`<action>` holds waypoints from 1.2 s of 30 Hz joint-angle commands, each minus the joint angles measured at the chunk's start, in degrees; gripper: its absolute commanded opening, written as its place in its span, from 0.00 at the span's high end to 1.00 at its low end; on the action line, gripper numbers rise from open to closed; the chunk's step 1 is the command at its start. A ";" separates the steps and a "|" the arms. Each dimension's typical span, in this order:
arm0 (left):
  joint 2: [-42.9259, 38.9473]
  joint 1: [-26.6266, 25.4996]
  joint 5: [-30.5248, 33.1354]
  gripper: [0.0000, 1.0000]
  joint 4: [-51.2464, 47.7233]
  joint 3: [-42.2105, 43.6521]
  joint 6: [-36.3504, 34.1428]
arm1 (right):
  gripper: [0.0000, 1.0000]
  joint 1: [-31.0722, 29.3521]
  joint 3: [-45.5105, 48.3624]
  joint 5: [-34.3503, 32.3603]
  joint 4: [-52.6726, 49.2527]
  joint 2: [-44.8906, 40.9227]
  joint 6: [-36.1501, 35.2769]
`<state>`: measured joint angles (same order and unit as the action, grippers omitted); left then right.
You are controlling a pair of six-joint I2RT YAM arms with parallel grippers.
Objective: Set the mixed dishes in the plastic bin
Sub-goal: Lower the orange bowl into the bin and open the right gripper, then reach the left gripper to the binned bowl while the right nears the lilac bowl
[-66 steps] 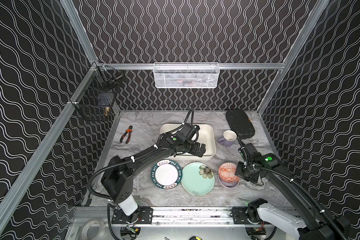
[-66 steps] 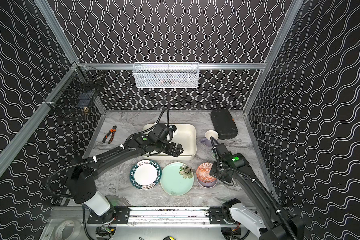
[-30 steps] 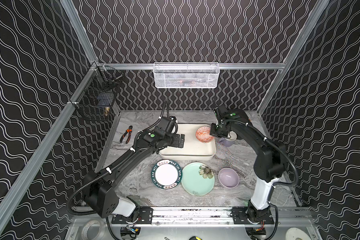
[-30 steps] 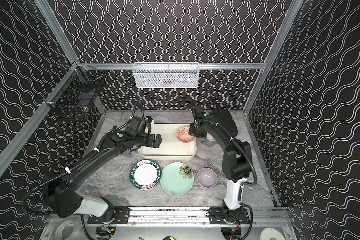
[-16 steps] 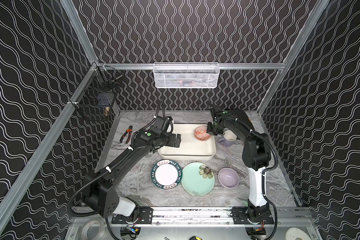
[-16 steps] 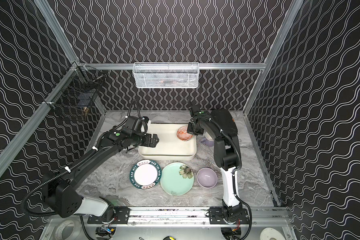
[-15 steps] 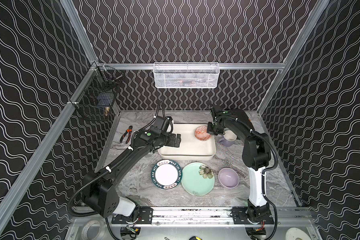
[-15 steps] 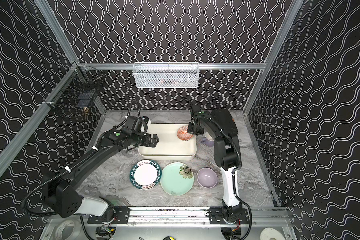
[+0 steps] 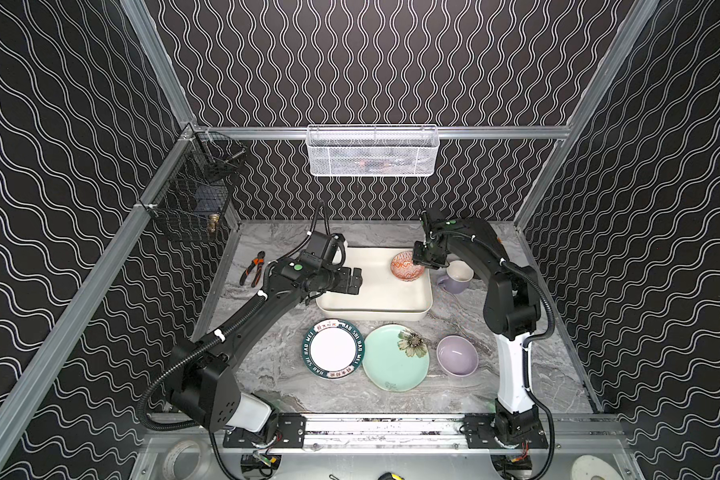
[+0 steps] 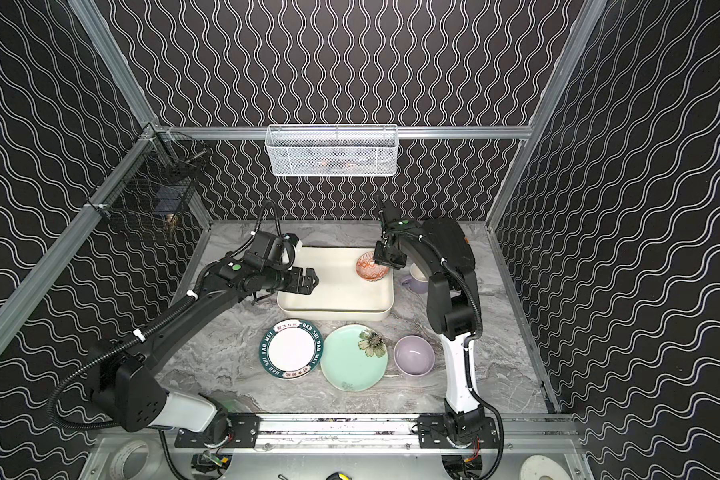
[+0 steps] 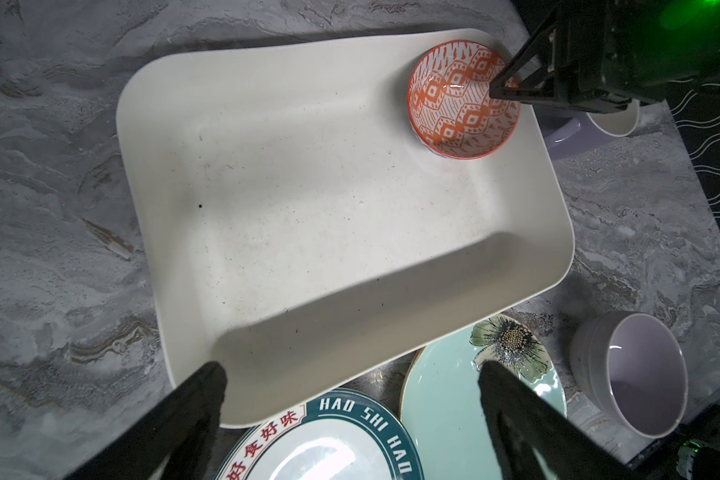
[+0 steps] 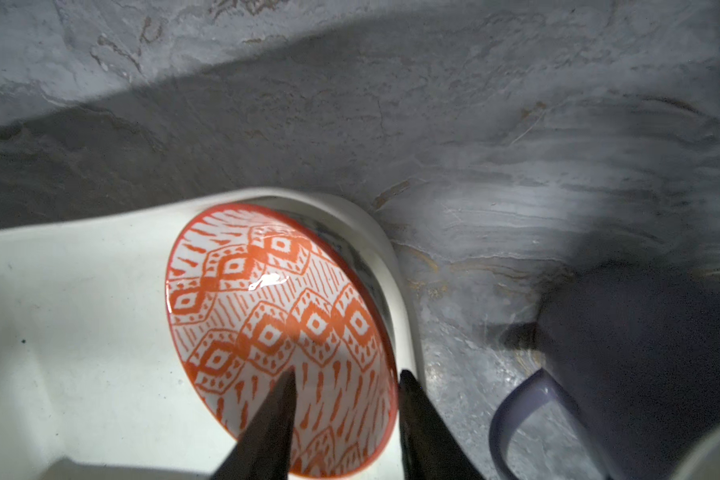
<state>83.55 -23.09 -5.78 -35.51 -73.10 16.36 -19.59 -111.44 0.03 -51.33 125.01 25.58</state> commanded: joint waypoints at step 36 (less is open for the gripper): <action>37.09 -8.72 4.03 0.13 5.48 -27.31 5.13 | 0.38 -0.01 48.13 -1.71 -13.87 -60.85 12.26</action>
<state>117.69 -31.77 -4.86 -28.69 -97.47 19.81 -19.55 -63.92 -1.69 -63.42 65.67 35.18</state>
